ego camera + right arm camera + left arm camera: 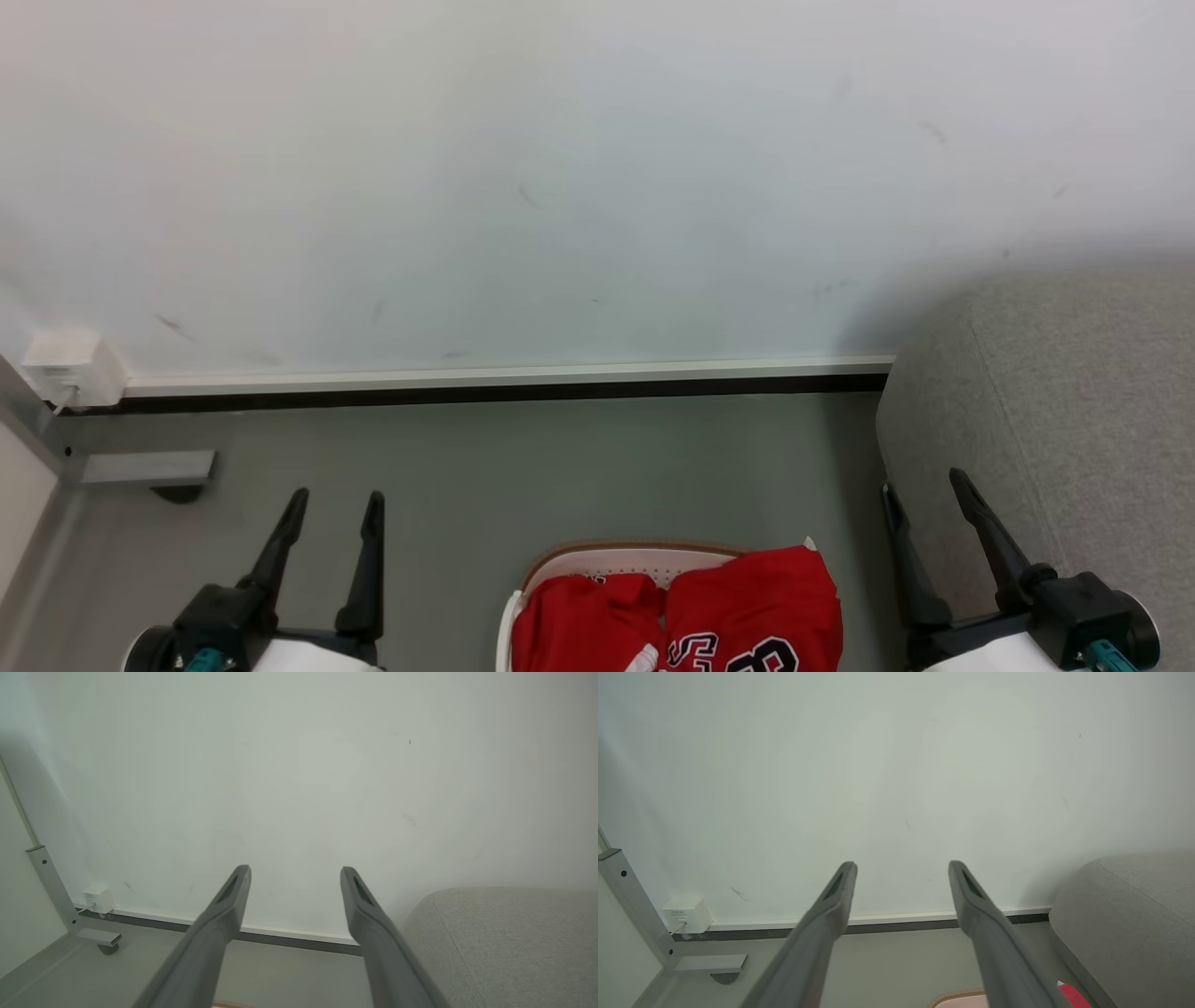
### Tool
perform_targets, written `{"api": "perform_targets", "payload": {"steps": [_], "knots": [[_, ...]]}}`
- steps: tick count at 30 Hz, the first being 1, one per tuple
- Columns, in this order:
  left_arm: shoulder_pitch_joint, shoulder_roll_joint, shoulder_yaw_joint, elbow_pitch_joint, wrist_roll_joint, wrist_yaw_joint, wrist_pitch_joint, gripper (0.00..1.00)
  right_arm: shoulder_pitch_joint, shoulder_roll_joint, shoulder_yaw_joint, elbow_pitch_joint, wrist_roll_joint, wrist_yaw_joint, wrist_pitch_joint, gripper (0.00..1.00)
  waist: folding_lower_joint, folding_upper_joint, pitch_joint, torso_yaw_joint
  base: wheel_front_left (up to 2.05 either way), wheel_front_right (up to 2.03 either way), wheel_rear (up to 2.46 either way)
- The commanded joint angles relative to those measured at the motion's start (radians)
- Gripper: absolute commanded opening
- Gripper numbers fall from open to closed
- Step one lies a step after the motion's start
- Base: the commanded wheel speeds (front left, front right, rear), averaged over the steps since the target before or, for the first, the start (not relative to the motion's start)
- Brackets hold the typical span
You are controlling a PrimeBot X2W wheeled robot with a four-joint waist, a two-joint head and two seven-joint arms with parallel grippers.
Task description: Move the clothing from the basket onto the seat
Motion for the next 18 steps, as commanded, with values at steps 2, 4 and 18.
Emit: {"api": "perform_targets", "payload": {"steps": [2,4,18], "knots": [[-0.010,0.003,-0.002,-0.004,-0.010,-0.004,0.000,1.00,-0.014,-0.006,0.001,0.000,-0.014,-0.002,0.000,1.00,0.0000,0.0000,0.008,-0.011,0.00,0.00,0.00],[-0.014,0.003,-0.004,-0.003,-0.011,-0.005,0.000,1.00,-0.022,-0.006,-0.001,-0.002,-0.016,-0.002,0.000,1.00,0.0000,0.0000,0.015,-0.021,0.00,0.00,0.00],[-0.084,0.028,-0.024,-0.021,-0.039,-0.014,0.000,1.00,-0.082,-0.006,-0.020,-0.072,-0.038,-0.002,0.000,1.00,0.0000,0.0000,0.167,-0.083,0.00,0.00,0.00]]}}
